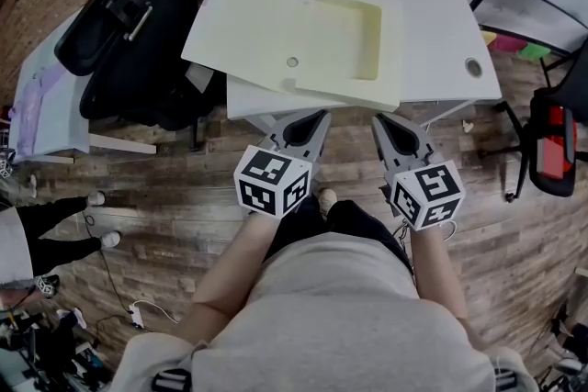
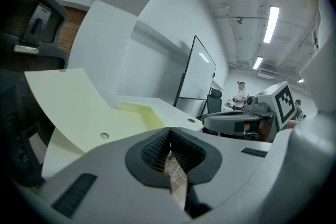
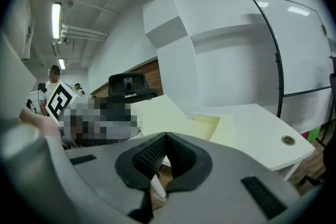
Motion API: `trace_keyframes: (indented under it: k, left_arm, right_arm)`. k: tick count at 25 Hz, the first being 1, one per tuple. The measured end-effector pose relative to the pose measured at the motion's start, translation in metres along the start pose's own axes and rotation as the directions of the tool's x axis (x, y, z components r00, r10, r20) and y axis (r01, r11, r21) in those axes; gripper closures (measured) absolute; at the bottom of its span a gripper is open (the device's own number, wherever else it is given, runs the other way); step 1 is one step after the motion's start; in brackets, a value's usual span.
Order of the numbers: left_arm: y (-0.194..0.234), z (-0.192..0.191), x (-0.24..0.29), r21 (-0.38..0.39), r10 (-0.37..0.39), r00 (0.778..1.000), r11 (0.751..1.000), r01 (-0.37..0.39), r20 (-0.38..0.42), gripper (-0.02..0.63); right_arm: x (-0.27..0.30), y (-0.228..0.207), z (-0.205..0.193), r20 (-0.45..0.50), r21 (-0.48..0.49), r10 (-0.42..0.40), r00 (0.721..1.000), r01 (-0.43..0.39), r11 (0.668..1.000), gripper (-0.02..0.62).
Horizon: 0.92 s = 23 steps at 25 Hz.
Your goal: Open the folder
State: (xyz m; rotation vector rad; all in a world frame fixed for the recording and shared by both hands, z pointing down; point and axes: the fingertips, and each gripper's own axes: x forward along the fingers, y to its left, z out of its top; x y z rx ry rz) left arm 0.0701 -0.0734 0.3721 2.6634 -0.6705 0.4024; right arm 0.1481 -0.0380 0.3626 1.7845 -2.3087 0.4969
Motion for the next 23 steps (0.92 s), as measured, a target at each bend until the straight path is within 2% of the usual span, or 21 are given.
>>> trace_keyframes:
  k: [23]
  left_arm:
    - [-0.003,-0.005,-0.004,0.004,0.002,1.000,1.000,-0.002,-0.013,0.586]
  right_arm:
    - [0.003,0.007,-0.011,-0.032,-0.005,0.036,0.999,-0.036,0.999,0.574]
